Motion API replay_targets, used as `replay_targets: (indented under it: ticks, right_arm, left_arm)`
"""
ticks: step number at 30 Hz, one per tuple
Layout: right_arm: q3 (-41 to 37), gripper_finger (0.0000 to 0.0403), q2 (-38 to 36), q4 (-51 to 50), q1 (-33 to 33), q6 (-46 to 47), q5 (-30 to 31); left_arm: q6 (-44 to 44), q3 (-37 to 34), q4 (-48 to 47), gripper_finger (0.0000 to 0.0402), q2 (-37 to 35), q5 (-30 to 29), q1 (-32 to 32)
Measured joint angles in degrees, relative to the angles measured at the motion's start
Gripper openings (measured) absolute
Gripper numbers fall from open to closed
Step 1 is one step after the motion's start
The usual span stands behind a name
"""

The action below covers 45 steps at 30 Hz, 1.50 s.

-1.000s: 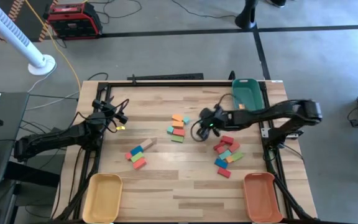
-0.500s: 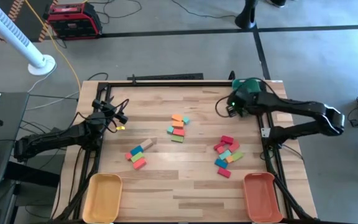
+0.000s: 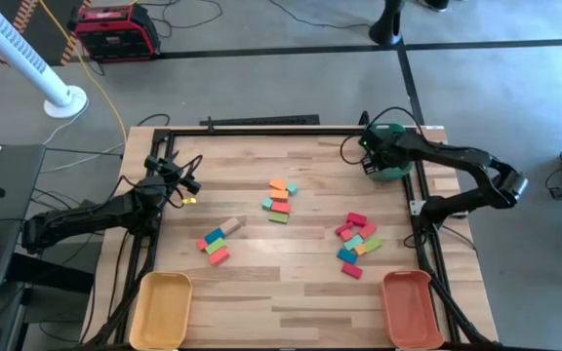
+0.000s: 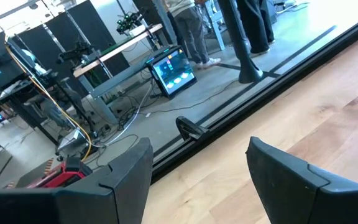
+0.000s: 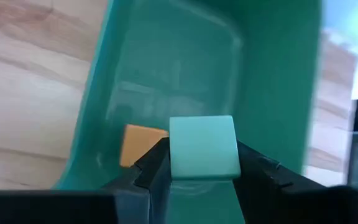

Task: Sort blocks by size
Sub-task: Put the blue square block into the green bin

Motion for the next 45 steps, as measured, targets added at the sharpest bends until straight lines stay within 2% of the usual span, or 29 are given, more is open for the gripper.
replay_targets:
  ticks: [5, 16, 20, 26, 31, 34, 40, 45]
  right_arm:
    - [-1.71, 0.0191, 0.34, 3.16, -2.39, -2.02, -1.80]
    - [-1.71, 0.0235, -4.00, 5.50, -1.50, -5.31, -2.55]
    - [-1.71, 0.0236, -6.35, 9.81, 3.14, -8.70, -5.65]
    - [-1.71, 0.0236, -7.10, 20.86, 14.06, -13.12, -13.18]
    - [-1.71, 0.0237, -3.29, 32.18, 23.72, -16.36, -16.05]
    - [-1.71, 0.0237, 0.66, 38.48, 27.11, -16.46, -16.68]
    - [-1.71, 0.0237, 10.79, 50.52, 29.75, -15.62, -19.41]
    - [0.80, 0.0237, 18.58, 55.36, 29.94, -15.62, -21.92]
  left_arm:
    - [0.01, 0.00, 0.00, 0.0247, 0.00, 0.00, 0.00]
    - [0.00, -0.02, 0.00, 0.0247, 0.00, 0.00, 0.02]
    - [0.00, -0.02, 0.00, 0.0247, -0.02, -0.02, 0.00]
    - [0.00, 0.00, 0.00, 0.0247, 0.00, 0.00, 0.00]
    - [0.00, 0.00, 0.00, 0.0247, 0.00, 0.00, 0.02]
    - [0.02, 0.00, 0.00, 0.0247, -0.02, -0.01, 0.01]
    - [0.02, -0.01, 0.00, 0.0247, -0.02, 0.00, 0.01]
    - [0.00, 0.00, 0.00, 0.0247, 0.00, -0.01, 0.00]
